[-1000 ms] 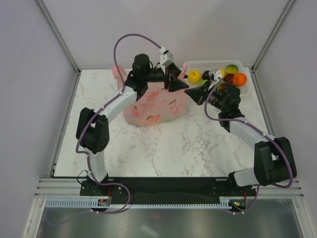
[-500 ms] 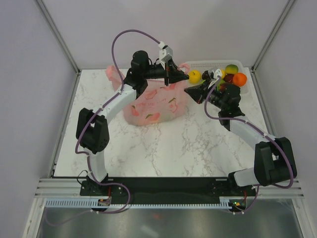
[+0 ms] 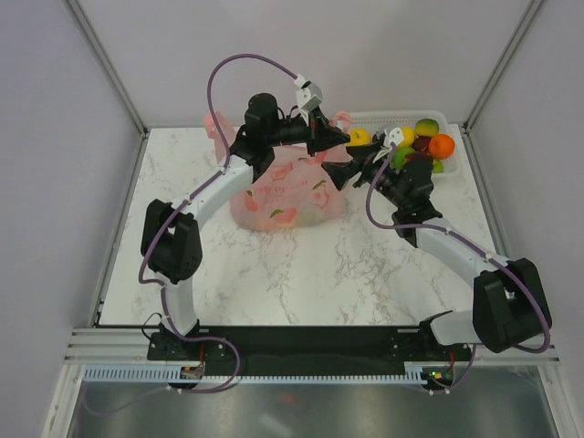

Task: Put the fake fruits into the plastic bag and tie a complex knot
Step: Tie the plastic bag at the center of the board.

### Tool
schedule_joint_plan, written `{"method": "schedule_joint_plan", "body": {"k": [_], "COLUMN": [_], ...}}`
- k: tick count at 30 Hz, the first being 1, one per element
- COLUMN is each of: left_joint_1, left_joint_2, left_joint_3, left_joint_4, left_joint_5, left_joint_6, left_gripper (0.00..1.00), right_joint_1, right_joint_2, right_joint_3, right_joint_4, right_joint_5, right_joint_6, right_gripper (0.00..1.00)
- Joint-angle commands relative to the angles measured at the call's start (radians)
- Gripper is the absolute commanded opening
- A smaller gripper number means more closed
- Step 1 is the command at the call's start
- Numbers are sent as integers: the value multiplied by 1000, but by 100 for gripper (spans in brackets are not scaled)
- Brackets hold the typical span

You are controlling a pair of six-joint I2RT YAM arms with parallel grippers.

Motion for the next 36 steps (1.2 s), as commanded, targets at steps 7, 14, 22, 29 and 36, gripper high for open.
{"method": "schedule_joint_plan", "body": {"k": [7, 14, 22, 29, 36], "left_joint_1": [-21, -21, -22, -33, -36], "left_joint_2": [-20, -29, -44, -53, -62], "left_joint_3": [7, 1, -22, -22, -30], "left_joint_4": [5, -3, -5, -5, -5], "left_joint_5": [-84, -105, -128, -127, -135], "left_joint_6": [19, 8, 19, 16, 21], "left_gripper": [2, 2, 2, 2, 2], "right_joint_1": [131, 185, 219, 260, 263], "right_joint_2": [64, 148, 253, 290, 311], "right_joint_3": [0, -43, -22, 1, 18], "right_joint_4": [223, 437, 571, 623, 588], "right_joint_5": [367, 588, 703, 826, 871], "right_joint_6": [0, -1, -16, -99, -141], "right_gripper": [98, 97, 93, 94, 77]}}
